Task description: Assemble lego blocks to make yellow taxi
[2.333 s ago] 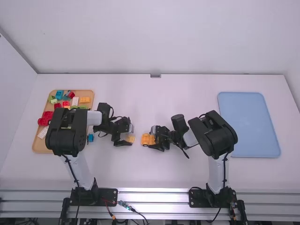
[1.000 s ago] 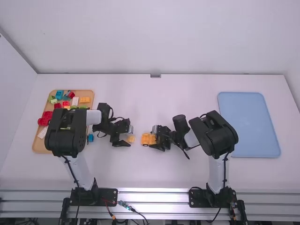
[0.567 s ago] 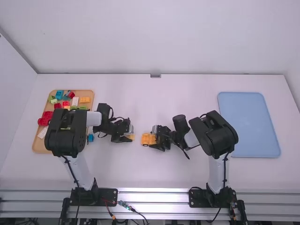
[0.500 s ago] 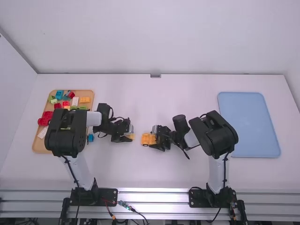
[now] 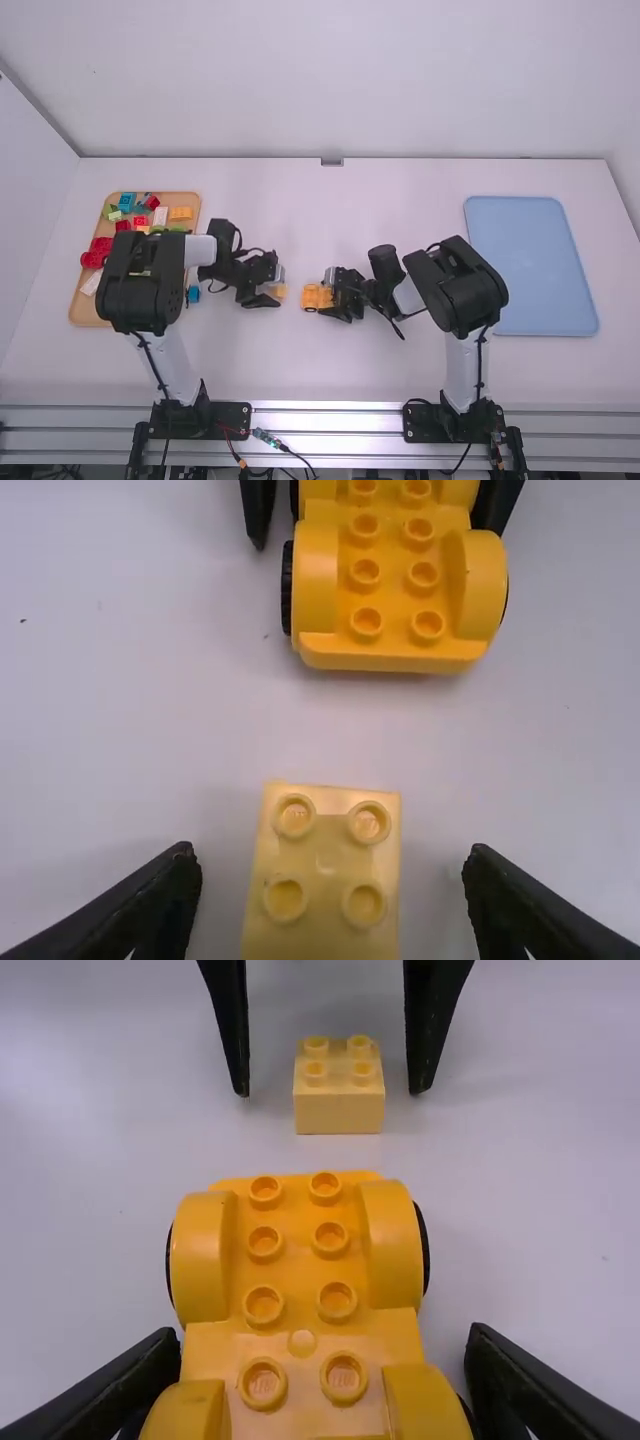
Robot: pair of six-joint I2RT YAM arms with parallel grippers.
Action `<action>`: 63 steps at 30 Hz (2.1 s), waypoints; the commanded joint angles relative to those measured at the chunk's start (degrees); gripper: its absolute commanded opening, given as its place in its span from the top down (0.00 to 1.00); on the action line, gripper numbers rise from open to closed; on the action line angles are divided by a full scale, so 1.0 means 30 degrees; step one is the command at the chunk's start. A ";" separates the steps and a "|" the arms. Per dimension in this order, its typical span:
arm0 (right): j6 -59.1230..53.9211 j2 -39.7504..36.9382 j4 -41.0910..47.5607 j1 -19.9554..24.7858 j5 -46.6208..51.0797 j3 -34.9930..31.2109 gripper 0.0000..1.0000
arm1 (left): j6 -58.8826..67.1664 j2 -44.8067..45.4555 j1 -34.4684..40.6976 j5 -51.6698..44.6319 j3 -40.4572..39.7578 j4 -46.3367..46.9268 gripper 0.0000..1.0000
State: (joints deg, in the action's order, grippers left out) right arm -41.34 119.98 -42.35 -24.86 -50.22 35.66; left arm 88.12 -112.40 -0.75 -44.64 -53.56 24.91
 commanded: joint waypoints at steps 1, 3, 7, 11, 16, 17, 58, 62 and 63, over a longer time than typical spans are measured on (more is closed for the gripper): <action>-0.0146 0.0312 0.0211 0.0042 0.0612 -0.0015 0.27 | -0.0007 -0.0357 -0.0065 0.0180 -0.0379 0.0405 0.30; -0.0139 0.0312 0.0219 0.0063 0.0612 -0.0007 0.27 | 0.0029 -0.0350 -0.0065 -0.0250 -0.0394 0.0441 0.28; -0.0139 0.0312 0.0219 -0.0009 0.0619 -0.0007 0.27 | -0.0036 -0.0357 -0.0065 -0.0585 -0.0160 -0.0135 0.29; -0.0139 0.0312 0.0219 0.0049 0.0612 -0.0015 0.27 | -0.0066 -0.0357 0.0058 -0.1037 0.0102 -0.0645 0.34; -0.0139 0.0312 0.0262 0.0049 0.0612 0.0015 0.27 | -0.0029 -0.0357 0.0058 -0.1088 0.0124 -0.0659 0.43; -0.0139 0.0312 0.0270 0.0049 0.0619 0.0022 0.27 | -0.0051 -0.0357 0.0051 -0.1095 0.0124 -0.0630 0.44; -0.0131 0.0312 -0.0736 0.0071 0.0678 -0.0277 0.51 | -0.3162 0.2645 0.1443 -0.1503 0.0947 -0.1431 0.98; -0.0139 0.0319 -0.0925 0.0071 0.0685 -0.0430 0.50 | -0.4976 0.3359 0.2047 -0.1234 0.2025 -0.3624 0.98; -0.0139 0.0312 -0.0940 0.0071 0.0692 -0.0430 0.50 | -0.5158 0.3446 0.2106 -0.1117 0.2178 -0.3916 0.98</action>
State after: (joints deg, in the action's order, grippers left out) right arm -41.54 119.98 -45.32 -24.86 -49.10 35.07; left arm 77.06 -103.81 4.82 -47.90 -48.82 14.11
